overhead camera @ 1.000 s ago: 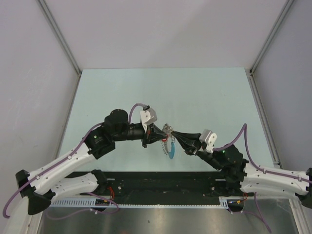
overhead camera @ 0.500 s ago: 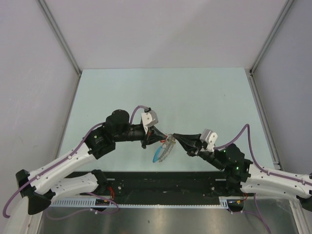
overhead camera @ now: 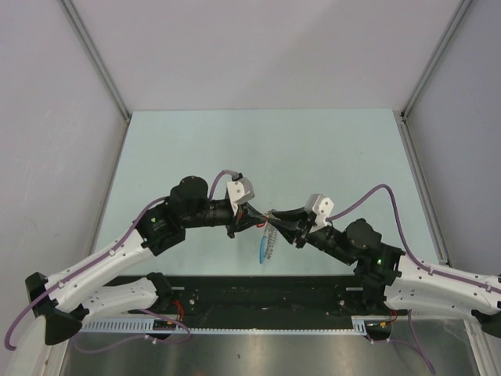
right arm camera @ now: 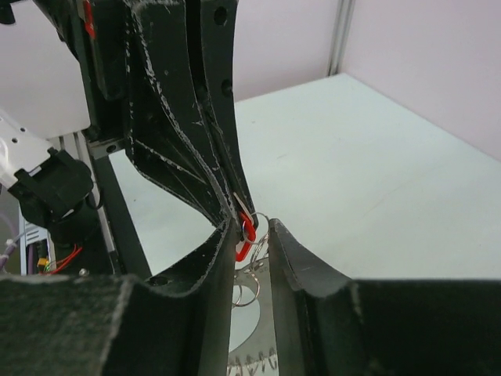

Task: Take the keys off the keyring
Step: Remove the key from the keyring, then place the key at the center of the board, then place the keyring at the center of the board.

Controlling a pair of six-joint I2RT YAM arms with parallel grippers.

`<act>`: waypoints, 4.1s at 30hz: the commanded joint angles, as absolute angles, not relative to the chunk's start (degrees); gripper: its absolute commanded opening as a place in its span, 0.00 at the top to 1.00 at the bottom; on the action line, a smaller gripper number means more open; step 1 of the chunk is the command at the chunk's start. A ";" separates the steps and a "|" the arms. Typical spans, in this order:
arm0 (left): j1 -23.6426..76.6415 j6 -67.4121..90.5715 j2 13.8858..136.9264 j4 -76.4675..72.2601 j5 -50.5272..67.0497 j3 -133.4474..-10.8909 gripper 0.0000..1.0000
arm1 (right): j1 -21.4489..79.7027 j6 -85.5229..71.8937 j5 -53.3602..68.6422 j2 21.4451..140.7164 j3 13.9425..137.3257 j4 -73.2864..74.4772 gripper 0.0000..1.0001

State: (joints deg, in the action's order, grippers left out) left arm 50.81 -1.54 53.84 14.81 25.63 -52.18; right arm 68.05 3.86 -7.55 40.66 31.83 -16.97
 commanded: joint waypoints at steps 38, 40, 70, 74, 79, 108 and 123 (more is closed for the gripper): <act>49.92 -2.20 53.52 16.43 21.19 -56.08 1.00 | 66.89 7.38 -13.64 47.29 39.29 -13.88 1.00; 48.96 -1.94 53.44 16.61 20.74 -55.55 1.00 | 65.48 7.12 -11.79 45.63 39.11 -14.59 1.00; 46.14 8.52 54.84 1.94 39.79 -49.75 1.00 | 58.97 -1.67 7.38 42.63 33.75 -35.94 1.00; 46.14 9.84 55.10 -1.76 41.22 -48.69 1.00 | 58.89 -1.32 7.65 42.98 32.35 -37.35 1.00; 46.14 10.98 55.90 -5.00 45.08 -48.52 1.00 | 58.01 -2.37 8.09 43.59 30.68 -40.34 1.00; 31.75 14.94 61.22 10.64 1.04 -46.23 1.00 | 50.46 -2.54 -15.46 39.01 24.70 -28.22 1.00; 18.54 19.69 85.69 14.94 6.86 -52.11 0.68 | 21.90 -15.64 -8.62 60.99 27.86 -20.58 0.83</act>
State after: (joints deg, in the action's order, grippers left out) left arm 18.57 17.87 84.90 13.17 7.09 -47.94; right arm 25.58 -11.53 -10.44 58.81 24.67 -23.38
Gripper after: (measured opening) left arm 0.182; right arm 0.079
